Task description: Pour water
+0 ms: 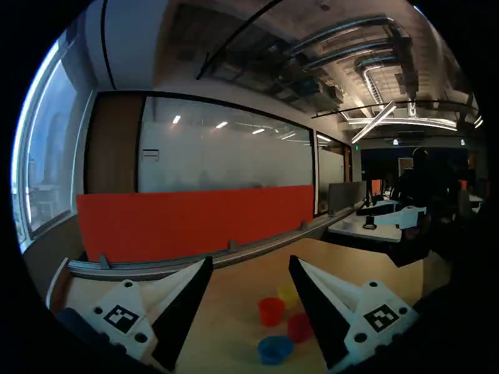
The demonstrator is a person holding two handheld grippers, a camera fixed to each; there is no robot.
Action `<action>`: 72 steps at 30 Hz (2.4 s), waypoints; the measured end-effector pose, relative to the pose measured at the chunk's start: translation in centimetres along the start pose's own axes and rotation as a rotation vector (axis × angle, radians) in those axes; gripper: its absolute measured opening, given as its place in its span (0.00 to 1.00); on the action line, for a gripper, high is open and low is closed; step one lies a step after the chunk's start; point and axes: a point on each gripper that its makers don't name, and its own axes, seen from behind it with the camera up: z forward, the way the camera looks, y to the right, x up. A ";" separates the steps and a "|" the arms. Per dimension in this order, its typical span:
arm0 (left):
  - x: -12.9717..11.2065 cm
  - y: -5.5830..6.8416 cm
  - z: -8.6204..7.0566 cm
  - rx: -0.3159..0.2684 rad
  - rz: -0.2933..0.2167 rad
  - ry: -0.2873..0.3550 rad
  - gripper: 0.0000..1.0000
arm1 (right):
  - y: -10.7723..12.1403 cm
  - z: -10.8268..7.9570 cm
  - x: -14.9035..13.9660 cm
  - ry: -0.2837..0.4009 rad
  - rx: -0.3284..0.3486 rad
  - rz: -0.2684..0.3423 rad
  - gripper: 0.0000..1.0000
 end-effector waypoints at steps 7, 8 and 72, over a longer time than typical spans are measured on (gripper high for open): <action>-1.2 0.3 0.3 -0.035 -0.010 -0.047 0.90 | -1.1 -0.1 -1.7 -0.076 0.053 -0.029 0.99; -1.5 0.2 0.4 -0.038 -0.013 -0.055 0.90 | -1.2 -0.2 -2.0 -0.086 0.060 -0.033 0.99; -25.6 3.7 0.4 -0.243 0.098 -0.542 0.90 | -2.4 -3.1 -26.1 -0.526 0.151 -0.110 0.99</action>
